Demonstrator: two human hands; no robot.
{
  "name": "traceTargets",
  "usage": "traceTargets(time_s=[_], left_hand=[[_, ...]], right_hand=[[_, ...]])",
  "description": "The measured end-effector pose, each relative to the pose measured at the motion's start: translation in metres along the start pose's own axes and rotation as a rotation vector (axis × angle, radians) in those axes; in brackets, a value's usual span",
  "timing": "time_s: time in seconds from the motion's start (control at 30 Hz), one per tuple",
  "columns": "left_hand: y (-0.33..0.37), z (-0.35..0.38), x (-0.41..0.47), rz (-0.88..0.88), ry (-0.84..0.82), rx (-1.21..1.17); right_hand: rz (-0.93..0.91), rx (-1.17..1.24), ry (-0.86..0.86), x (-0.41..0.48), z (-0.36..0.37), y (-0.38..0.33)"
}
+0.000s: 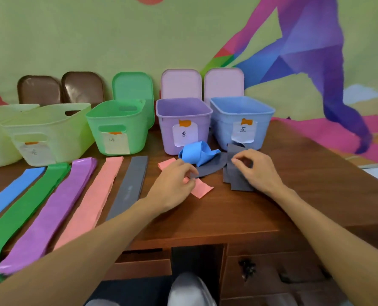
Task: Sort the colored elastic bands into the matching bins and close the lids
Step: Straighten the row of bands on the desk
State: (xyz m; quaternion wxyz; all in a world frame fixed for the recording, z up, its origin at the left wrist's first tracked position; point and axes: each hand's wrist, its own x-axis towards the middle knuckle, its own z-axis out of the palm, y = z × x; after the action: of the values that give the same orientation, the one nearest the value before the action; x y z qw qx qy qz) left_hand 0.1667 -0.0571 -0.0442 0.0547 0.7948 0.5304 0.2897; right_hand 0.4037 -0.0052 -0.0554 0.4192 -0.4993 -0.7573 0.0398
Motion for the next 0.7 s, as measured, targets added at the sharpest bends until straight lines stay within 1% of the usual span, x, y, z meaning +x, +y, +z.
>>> traceTargets(time_s=[0.07, 0.1, 0.2, 0.23, 0.3, 0.33, 0.43, 0.53, 0.57, 0.63, 0.7], left_hand=[[0.005, 0.01, 0.011, 0.023, 0.005, -0.009], [0.008, 0.016, 0.016, 0.038, -0.007, -0.012], [0.015, 0.033, 0.024, 0.063, -0.043, -0.045], [0.016, 0.038, 0.025, 0.073, -0.057, -0.037], [0.015, 0.044, 0.026, 0.103, -0.079, 0.024], [0.014, 0.046, 0.027, 0.115, -0.083, 0.042], [0.014, 0.046, 0.027, 0.119, -0.082, 0.051], [0.014, 0.045, 0.025, 0.123, -0.087, 0.061], [0.015, 0.045, 0.023, 0.127, -0.088, 0.066], [0.016, 0.045, 0.022, 0.132, -0.088, 0.087], [0.017, 0.044, 0.021, 0.131, -0.088, 0.102]], right_hand=[[0.045, 0.038, 0.004, -0.007, -0.005, 0.004], [0.06, 0.048, -0.046, -0.009, -0.01, 0.005], [0.09, 0.112, -0.327, -0.018, -0.023, 0.008], [0.094, 0.142, -0.397, -0.02, -0.026, 0.01], [0.087, 0.149, -0.462, -0.02, -0.027, 0.013], [0.08, 0.15, -0.453, -0.019, -0.025, 0.015], [0.039, 0.168, -0.352, -0.019, -0.02, 0.018], [0.047, 0.161, -0.219, -0.019, -0.018, 0.015], [0.061, 0.157, -0.131, -0.019, -0.019, 0.016], [0.139, 0.163, 0.1, -0.017, -0.02, 0.023], [0.293, 0.194, 0.325, -0.014, -0.022, 0.031]])
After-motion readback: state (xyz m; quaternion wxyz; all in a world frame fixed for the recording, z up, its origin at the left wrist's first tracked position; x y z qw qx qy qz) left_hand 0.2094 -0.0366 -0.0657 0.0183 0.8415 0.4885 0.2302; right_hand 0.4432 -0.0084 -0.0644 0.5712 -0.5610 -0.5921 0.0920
